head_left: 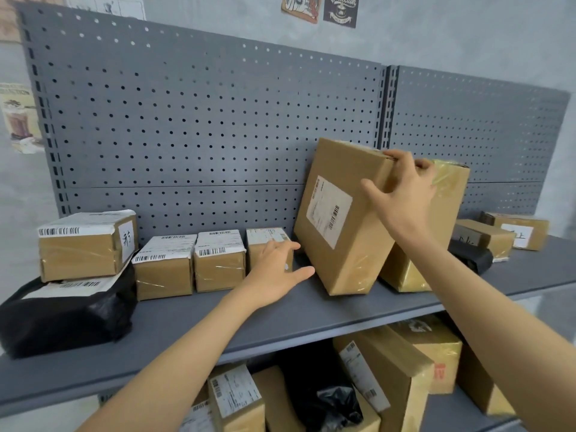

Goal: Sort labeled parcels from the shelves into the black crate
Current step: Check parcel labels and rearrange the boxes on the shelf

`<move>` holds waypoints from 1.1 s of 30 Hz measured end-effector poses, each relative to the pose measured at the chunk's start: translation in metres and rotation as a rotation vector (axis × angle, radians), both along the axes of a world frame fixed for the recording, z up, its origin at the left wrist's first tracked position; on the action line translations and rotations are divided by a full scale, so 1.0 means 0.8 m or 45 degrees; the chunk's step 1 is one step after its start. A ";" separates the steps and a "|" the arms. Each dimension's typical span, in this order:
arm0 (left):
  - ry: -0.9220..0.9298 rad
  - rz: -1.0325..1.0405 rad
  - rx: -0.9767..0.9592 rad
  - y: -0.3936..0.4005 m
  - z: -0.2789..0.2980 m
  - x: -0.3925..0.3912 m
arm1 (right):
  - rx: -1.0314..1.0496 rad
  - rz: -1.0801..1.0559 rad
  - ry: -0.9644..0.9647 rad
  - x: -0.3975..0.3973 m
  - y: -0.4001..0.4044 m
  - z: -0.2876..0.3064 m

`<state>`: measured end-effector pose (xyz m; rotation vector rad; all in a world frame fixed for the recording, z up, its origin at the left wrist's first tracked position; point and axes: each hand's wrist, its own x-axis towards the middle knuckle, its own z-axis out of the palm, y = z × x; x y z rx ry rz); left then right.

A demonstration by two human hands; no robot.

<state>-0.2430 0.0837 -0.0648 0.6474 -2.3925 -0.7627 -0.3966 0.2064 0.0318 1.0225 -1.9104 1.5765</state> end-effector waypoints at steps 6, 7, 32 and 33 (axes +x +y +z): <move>0.271 0.007 0.504 0.011 0.021 -0.011 | -0.411 0.093 -0.154 -0.013 0.036 0.014; 0.338 0.002 0.614 0.015 0.028 -0.014 | -0.460 0.135 -0.222 -0.015 0.041 0.015; 0.830 0.067 1.153 0.039 0.042 -0.017 | -0.052 0.322 -0.389 -0.113 0.033 -0.074; 0.821 0.075 1.169 0.041 0.038 -0.022 | -0.028 0.191 -0.336 -0.117 0.036 -0.078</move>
